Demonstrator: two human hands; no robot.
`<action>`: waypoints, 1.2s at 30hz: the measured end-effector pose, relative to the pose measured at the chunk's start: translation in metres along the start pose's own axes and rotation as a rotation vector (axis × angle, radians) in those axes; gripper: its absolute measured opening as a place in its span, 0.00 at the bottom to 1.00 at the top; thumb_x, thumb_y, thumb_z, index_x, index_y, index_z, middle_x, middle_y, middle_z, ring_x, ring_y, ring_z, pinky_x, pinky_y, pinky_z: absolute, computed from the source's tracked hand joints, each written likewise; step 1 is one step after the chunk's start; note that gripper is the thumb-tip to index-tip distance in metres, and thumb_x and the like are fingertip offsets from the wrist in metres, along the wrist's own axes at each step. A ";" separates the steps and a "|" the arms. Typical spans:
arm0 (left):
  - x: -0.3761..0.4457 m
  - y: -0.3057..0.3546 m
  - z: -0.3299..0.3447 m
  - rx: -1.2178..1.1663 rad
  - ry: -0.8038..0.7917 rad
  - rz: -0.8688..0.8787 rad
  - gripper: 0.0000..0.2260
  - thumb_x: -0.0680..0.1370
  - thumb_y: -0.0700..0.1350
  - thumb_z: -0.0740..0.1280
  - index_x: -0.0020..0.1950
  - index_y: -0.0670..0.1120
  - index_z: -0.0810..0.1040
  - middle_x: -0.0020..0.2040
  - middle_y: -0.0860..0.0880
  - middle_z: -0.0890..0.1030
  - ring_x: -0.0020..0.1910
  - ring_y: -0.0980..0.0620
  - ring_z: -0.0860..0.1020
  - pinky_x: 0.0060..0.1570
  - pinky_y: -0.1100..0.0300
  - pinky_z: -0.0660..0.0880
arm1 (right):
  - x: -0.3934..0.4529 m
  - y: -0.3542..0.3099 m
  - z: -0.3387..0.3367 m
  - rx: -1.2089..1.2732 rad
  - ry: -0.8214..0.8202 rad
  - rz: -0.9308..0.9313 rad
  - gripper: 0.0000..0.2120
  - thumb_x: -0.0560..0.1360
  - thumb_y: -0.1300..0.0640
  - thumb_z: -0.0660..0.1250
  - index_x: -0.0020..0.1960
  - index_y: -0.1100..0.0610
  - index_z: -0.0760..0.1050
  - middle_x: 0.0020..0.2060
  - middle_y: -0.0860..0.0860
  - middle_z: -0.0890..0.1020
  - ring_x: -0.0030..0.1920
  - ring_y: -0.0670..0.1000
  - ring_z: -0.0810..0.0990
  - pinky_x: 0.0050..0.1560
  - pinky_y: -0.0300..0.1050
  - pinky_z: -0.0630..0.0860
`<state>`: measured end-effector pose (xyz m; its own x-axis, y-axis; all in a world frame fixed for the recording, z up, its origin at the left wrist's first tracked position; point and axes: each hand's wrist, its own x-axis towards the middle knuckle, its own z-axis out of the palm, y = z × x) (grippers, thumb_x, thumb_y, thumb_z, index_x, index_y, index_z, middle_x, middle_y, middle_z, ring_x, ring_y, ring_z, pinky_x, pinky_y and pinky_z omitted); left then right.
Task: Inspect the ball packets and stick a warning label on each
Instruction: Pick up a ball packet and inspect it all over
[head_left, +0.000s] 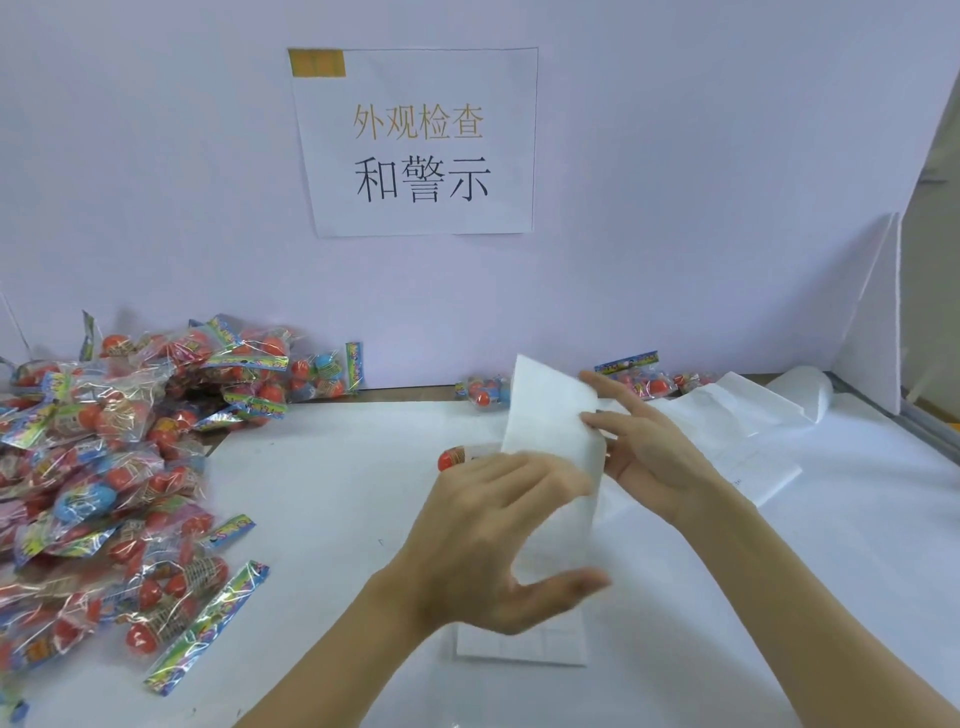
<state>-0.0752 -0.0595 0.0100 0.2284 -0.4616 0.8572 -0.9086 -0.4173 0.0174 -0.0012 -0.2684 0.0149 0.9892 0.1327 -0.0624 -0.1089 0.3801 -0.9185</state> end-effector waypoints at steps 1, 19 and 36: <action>0.001 0.000 -0.002 -0.083 0.032 -0.048 0.24 0.85 0.59 0.59 0.54 0.39 0.81 0.53 0.47 0.83 0.53 0.45 0.81 0.48 0.51 0.77 | 0.000 -0.001 0.000 0.030 0.022 -0.025 0.23 0.80 0.69 0.66 0.69 0.49 0.79 0.54 0.55 0.81 0.46 0.54 0.79 0.48 0.48 0.79; -0.043 -0.070 -0.006 0.221 -0.932 -0.530 0.36 0.78 0.37 0.65 0.83 0.55 0.57 0.82 0.58 0.56 0.82 0.57 0.51 0.72 0.60 0.50 | -0.013 -0.018 0.002 -0.253 -0.171 0.270 0.16 0.82 0.66 0.65 0.66 0.57 0.82 0.58 0.56 0.86 0.51 0.52 0.87 0.47 0.45 0.85; -0.054 -0.097 0.005 0.548 -0.381 -0.928 0.26 0.77 0.70 0.66 0.67 0.53 0.79 0.52 0.51 0.75 0.54 0.48 0.73 0.55 0.55 0.67 | -0.023 0.028 0.034 -1.165 -0.429 0.091 0.14 0.78 0.48 0.75 0.57 0.53 0.76 0.34 0.50 0.86 0.25 0.48 0.78 0.30 0.38 0.74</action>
<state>0.0028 0.0019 -0.0405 0.9081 0.0348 0.4173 -0.0805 -0.9634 0.2556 -0.0298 -0.2301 0.0040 0.8467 0.4875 -0.2133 0.1933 -0.6552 -0.7303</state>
